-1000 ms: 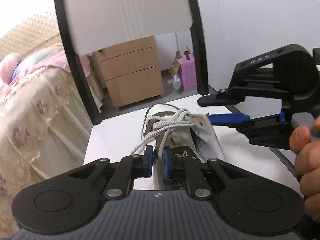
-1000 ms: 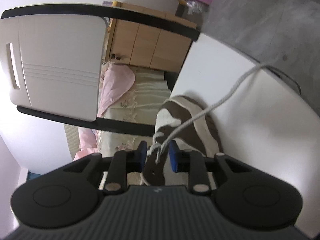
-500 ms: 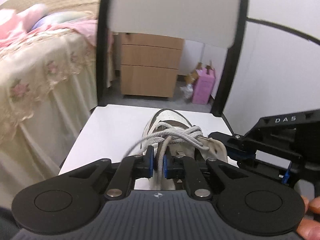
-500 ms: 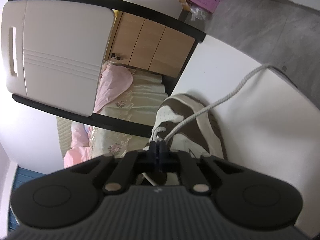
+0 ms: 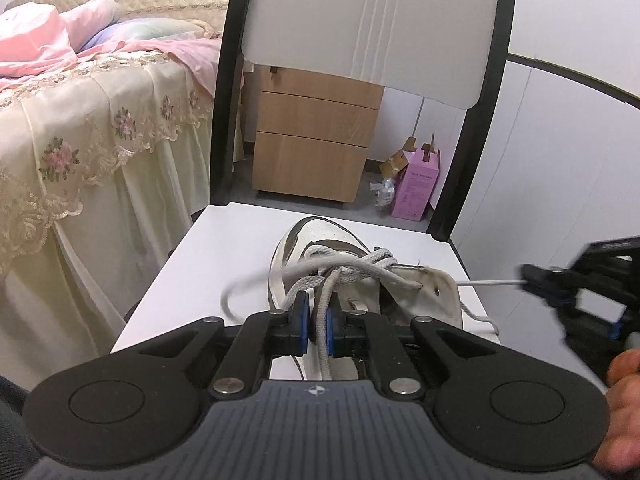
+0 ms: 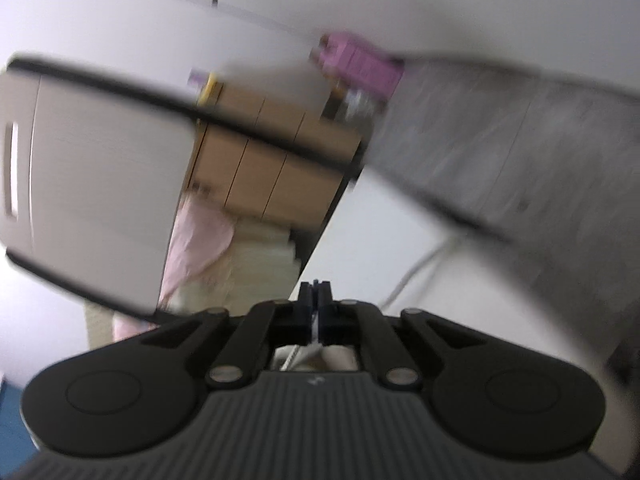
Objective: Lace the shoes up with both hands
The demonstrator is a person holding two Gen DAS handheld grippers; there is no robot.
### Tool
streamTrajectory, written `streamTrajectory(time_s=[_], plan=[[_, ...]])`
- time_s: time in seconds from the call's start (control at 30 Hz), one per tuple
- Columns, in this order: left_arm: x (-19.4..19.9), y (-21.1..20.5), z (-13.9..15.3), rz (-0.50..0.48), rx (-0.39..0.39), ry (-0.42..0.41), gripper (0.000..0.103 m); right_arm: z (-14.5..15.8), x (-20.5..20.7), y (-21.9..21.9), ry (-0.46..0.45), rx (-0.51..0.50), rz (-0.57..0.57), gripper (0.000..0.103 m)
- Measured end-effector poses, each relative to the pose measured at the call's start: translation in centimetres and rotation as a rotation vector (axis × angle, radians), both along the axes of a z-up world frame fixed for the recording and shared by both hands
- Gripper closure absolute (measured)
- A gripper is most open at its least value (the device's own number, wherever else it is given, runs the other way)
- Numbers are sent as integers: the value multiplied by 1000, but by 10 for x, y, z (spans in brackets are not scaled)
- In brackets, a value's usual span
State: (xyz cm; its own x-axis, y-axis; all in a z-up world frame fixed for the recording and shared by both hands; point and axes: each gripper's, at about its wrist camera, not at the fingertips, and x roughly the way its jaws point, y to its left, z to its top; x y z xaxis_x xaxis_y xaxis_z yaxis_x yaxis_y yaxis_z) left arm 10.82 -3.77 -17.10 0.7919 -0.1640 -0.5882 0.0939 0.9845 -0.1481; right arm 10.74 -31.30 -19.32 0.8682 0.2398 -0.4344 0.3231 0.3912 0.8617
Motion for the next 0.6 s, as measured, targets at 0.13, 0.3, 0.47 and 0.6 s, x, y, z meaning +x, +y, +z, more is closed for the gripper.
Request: streamTrajectory(time_s=[0.13, 0.3, 0.47, 0.6], plan=[[1, 2, 0, 1, -17, 7, 93, 3, -11, -36, 2, -52, -90, 100], [1, 1, 0, 0, -10, 6, 93, -7, -27, -79, 32, -62, -182, 100], [1, 1, 1, -1, -4, 3, 93, -22, -42, -115, 77, -78, -258, 100], [1, 0, 0, 4, -2, 3, 93, -31, -46, -130, 121, -108, -290, 100]])
